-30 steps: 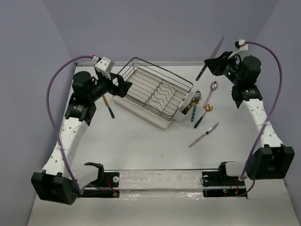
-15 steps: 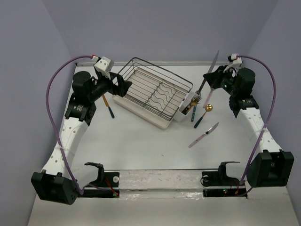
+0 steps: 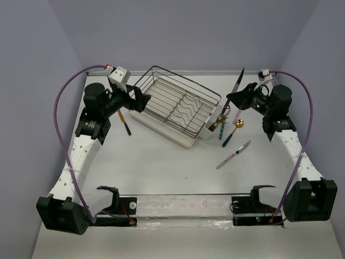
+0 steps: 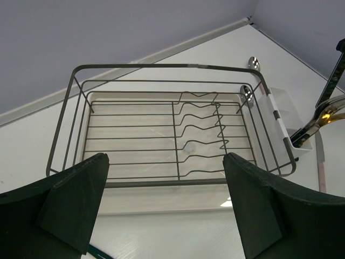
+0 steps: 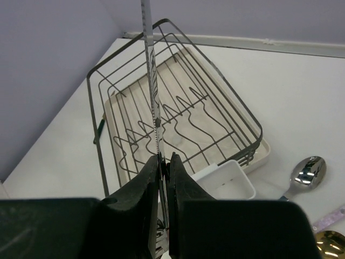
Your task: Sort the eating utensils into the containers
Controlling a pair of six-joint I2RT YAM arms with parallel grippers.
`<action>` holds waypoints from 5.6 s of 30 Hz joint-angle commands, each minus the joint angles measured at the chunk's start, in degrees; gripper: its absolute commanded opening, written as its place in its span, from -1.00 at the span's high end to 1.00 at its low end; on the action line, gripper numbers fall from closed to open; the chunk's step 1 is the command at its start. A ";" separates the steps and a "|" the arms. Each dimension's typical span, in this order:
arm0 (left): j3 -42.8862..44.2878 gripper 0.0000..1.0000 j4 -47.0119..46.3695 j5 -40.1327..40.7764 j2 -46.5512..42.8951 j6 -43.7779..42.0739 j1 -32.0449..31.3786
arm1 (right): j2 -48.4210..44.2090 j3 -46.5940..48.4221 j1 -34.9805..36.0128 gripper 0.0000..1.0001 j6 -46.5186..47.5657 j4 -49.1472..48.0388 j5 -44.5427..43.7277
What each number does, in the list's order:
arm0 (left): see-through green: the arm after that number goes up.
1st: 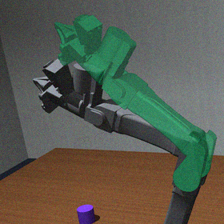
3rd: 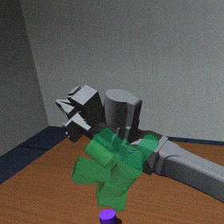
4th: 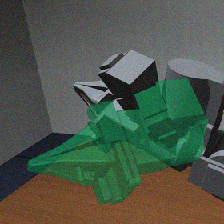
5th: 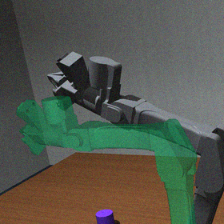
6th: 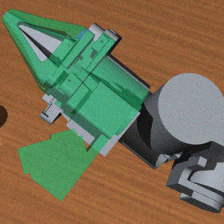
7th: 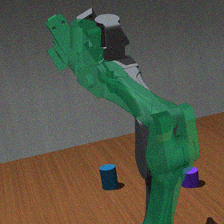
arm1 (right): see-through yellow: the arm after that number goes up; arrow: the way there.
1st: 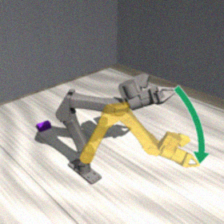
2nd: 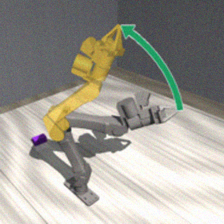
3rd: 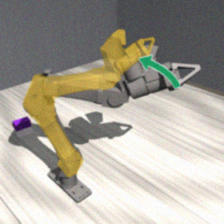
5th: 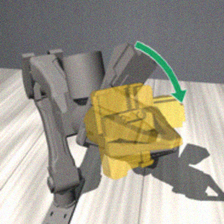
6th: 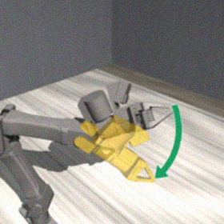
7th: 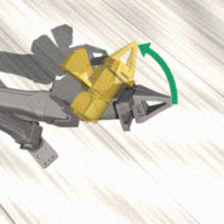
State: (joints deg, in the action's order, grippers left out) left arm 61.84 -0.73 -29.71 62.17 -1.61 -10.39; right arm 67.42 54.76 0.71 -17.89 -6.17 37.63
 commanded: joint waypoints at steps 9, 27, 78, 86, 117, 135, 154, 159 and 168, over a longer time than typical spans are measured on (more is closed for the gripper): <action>-0.50 -0.98 -3.22 -0.17 -1.17 0.02 0.20 | 0.34 -2.91 -0.36 1.00 -1.52 -8.84 1.22; -1.20 -0.98 -3.66 -0.17 -0.91 -0.50 0.29 | -6.33 -7.83 5.87 1.00 -7.34 -7.63 -1.50; -2.69 -0.98 -3.49 0.36 -1.44 -0.94 0.37 | 1.31 -14.85 8.69 0.75 0.31 -20.00 -13.72; -2.87 -0.98 -3.31 0.80 -1.62 -1.12 0.37 | -0.18 -14.86 8.69 -0.24 0.75 -17.47 -14.41; 10.76 -0.36 25.00 31.91 37.58 8.29 10.75 | -9.94 0.96 8.69 -0.43 5.15 -1.47 -29.19; 8.12 -0.14 23.67 36.22 45.58 11.10 8.11 | -10.29 0.96 8.69 -0.42 5.14 0.02 -30.86; 3.10 1.00 25.25 20.84 30.04 12.25 24.19 | -8.01 4.65 8.69 -0.39 5.94 0.02 -29.20; 10.03 1.00 21.22 18.73 19.24 8.03 23.75 | -4.50 9.04 8.69 -0.32 6.03 0.63 -23.84; 17.87 1.00 11.73 7.49 8.60 -3.20 14.90 | 7.78 27.75 17.04 -0.25 4.73 3.01 -15.23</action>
State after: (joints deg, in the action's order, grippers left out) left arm 77.73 15.51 -14.15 75.33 2.70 9.52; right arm 70.81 73.32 14.39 -11.94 -1.78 16.21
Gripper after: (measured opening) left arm 0.175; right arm 0.615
